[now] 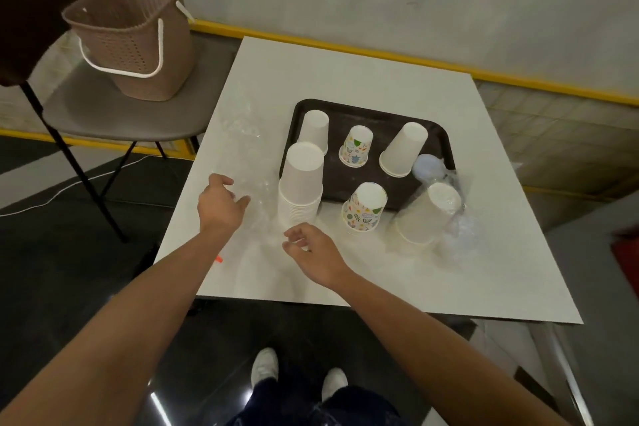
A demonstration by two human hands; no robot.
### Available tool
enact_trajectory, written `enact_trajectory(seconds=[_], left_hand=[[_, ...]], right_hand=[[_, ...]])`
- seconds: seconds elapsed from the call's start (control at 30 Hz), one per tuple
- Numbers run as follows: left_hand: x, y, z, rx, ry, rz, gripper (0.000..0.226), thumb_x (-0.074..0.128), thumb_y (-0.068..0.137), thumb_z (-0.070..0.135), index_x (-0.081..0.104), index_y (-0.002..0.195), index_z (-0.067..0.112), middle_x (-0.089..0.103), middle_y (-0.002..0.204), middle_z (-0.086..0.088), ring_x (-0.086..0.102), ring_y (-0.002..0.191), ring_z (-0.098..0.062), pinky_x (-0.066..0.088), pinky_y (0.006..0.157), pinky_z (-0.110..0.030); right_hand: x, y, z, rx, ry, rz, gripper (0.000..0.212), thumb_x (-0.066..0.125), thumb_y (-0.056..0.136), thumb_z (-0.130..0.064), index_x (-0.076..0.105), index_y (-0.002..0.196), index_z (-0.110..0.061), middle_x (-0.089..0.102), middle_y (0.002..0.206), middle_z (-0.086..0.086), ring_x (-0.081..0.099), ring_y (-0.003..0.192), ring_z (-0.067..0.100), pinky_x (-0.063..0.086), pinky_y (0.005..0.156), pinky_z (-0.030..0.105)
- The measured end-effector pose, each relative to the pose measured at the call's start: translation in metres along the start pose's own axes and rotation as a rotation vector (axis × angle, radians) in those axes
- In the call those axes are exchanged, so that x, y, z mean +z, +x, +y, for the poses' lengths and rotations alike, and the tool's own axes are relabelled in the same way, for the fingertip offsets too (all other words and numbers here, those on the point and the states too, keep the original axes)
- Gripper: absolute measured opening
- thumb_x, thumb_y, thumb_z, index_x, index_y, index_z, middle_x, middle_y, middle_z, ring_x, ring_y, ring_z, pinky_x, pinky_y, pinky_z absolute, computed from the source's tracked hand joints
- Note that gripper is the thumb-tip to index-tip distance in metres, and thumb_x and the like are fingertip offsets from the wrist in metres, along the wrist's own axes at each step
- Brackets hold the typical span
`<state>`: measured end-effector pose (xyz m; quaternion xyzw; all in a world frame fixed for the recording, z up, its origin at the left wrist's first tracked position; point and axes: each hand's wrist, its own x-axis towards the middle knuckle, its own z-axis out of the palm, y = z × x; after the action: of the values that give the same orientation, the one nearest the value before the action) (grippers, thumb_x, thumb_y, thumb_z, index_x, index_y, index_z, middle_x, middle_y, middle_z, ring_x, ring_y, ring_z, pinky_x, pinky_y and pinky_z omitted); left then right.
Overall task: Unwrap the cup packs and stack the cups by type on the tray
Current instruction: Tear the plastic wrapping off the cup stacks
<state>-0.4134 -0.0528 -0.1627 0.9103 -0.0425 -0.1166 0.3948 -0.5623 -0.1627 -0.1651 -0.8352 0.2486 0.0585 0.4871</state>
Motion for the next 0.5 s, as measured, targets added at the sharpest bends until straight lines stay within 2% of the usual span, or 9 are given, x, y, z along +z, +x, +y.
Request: enact_trajectory(seconds=[0.13, 0.3, 0.5], left_hand=[[-0.002, 0.006, -0.006, -0.029, -0.003, -0.016, 0.049, 0.073, 0.081, 0.021, 0.045, 0.119, 0.008, 0.061, 0.108, -0.018, 0.059, 0.097, -0.032, 0.045, 0.081, -0.037], [-0.008, 0.004, -0.004, -0.024, 0.004, 0.012, 0.054, 0.073, 0.08, 0.032, 0.045, 0.122, 0.013, 0.058, 0.116, -0.013, 0.058, 0.103, -0.028, 0.047, 0.085, -0.036], [-0.009, -0.016, -0.001, 0.13, 0.067, 0.127, 0.045, 0.07, 0.08, 0.033, 0.052, 0.116, 0.013, 0.055, 0.118, -0.008, 0.054, 0.109, -0.024, 0.046, 0.087, -0.037]], right_hand=[[0.001, 0.0, 0.003, 0.014, 0.003, 0.006, 0.026, 0.056, 0.092, -0.029, 0.059, 0.114, -0.017, 0.06, 0.116, 0.0, 0.053, 0.096, 0.008, 0.043, 0.088, 0.023], [-0.001, -0.001, 0.002, 0.017, 0.019, -0.006, 0.025, 0.055, 0.092, -0.027, 0.059, 0.113, -0.015, 0.061, 0.113, 0.001, 0.054, 0.095, 0.01, 0.043, 0.085, 0.022], [-0.011, -0.004, 0.006, -0.04, 0.016, -0.012, 0.024, 0.056, 0.092, -0.025, 0.06, 0.113, -0.014, 0.062, 0.11, 0.002, 0.054, 0.094, 0.011, 0.044, 0.086, 0.025]])
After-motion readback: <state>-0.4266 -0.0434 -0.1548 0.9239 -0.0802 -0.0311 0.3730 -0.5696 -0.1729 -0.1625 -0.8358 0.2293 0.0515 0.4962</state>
